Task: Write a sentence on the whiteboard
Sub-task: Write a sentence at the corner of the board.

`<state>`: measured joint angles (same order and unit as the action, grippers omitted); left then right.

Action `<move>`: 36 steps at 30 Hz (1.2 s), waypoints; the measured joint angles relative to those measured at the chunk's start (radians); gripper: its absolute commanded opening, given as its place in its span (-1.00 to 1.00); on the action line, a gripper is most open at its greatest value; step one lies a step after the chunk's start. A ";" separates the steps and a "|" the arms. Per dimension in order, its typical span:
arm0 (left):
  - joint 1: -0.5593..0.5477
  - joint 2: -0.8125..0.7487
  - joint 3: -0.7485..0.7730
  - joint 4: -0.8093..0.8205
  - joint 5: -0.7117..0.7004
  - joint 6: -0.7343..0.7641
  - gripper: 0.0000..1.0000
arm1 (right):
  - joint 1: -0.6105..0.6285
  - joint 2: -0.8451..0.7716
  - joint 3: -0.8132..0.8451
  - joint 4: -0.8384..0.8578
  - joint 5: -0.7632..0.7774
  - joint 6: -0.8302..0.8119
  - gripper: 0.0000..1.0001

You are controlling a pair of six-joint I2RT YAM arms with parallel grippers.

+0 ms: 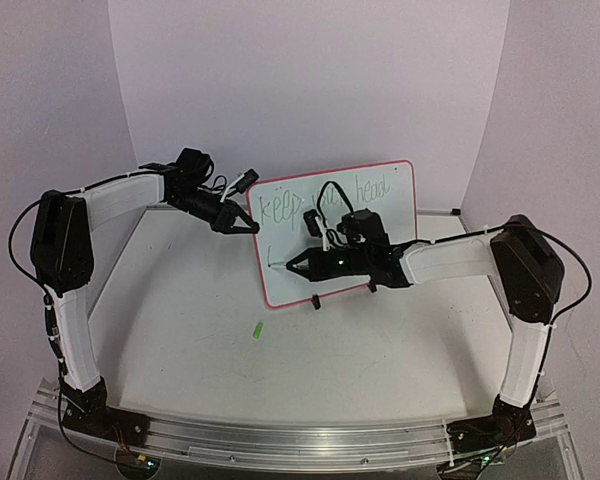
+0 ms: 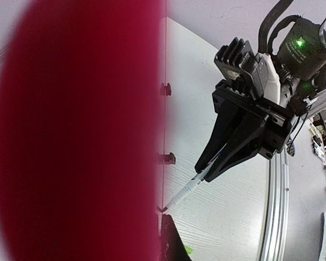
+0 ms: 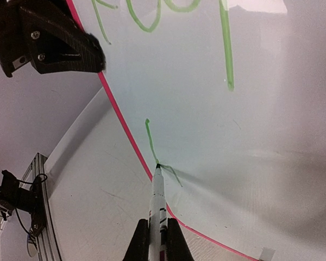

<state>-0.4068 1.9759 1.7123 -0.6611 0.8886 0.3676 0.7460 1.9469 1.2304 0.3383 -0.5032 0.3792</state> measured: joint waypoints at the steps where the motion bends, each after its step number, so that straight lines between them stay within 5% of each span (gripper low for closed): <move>1: 0.000 0.000 0.000 0.000 0.000 0.000 -1.00 | 0.000 0.001 0.000 -0.002 -0.001 0.000 -1.00; 36: 0.000 0.000 0.000 0.000 0.000 0.000 -1.00 | 0.000 -0.003 -0.030 -0.021 -0.011 0.000 -1.00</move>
<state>-0.4068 1.9759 1.7123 -0.6613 0.8886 0.3676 0.7460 1.9435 1.2003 0.3169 -0.5144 0.3790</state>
